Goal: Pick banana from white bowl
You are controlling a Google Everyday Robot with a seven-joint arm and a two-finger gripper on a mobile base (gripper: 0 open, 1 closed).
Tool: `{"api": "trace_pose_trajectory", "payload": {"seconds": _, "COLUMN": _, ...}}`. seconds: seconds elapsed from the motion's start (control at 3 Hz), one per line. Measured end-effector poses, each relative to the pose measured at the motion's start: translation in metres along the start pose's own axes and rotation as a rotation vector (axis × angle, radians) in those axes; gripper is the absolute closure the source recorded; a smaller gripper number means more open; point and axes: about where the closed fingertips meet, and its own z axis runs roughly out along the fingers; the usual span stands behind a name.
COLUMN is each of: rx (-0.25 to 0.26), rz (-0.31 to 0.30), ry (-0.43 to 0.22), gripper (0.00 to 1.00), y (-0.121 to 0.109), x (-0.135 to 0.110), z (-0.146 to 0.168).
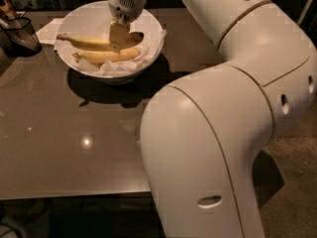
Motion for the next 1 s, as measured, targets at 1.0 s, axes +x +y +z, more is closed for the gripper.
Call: {"api": "trace_pose_trajectory", "payload": {"seconds": 1.0, "rx": 0.003, "rz": -0.035, "ry": -0.046, "gripper": 1.00, "y": 0.039, "x": -0.025, "z": -0.014}}
